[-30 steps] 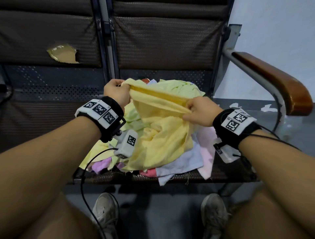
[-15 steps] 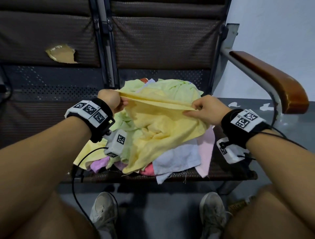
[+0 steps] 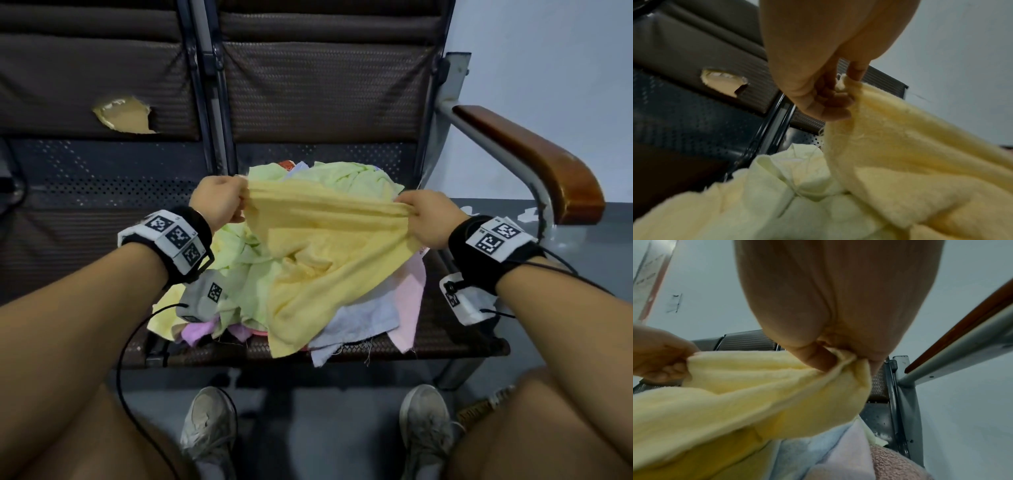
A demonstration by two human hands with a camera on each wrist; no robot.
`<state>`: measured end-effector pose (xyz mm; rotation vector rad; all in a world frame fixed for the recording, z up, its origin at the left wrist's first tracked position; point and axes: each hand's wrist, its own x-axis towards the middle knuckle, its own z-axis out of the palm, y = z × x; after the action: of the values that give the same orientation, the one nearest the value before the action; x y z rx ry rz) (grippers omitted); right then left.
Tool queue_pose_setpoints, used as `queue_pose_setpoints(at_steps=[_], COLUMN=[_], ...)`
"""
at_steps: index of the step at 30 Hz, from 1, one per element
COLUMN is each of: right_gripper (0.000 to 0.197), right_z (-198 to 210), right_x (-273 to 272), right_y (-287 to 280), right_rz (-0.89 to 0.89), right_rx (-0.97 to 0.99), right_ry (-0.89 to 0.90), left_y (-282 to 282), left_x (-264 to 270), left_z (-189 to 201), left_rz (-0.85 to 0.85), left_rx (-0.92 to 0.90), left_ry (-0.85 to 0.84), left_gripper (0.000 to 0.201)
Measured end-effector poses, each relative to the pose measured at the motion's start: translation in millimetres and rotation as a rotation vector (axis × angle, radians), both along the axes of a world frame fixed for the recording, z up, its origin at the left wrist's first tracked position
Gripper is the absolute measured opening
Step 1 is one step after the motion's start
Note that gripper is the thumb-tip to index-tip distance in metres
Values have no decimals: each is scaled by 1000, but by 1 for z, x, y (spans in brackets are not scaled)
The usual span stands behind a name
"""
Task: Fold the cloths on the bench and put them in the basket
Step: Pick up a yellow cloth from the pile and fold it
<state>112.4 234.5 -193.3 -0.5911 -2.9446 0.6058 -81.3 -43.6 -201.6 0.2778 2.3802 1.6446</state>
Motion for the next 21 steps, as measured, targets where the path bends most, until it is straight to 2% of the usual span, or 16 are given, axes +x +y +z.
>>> queue_pose_setpoints(at_steps=[2,4,7,9,10,12,13,17,21], right_gripper=[28,22,17,19,26,42,44,39,37], right_z=[5,9,17,25,29,40,46,74,113], right_x=[-1,-1,2,5,6,8,8,8,5], right_y=[-4,-6,-6,-9,-10,-11,-10,-6,-5], right_rz=[-43,-81,-103,-110,-112,-107,-93,23,-4], right_rx=[103,73,-178,-338,-359,-280,-233,-214,-275], right_ry=[-33,30,199,291,320,317,310,329,435], left_y=[1,3,5,2,0,-3,-5,-11,-6], left_x=[3,9,13,12,11,9,8,10,12], left_z=[0,6,17,25,29,37,41,68,109], left_rz=[-55,-88,-132,-168,-172,-146,-127,-64,1], left_rx=[-122,-33,232,273,256,208,178,93,201], left_ry=[142,145,69,87,116,193,237,389,452], left_gripper=[40,42,21,13,13,18,22,18,25])
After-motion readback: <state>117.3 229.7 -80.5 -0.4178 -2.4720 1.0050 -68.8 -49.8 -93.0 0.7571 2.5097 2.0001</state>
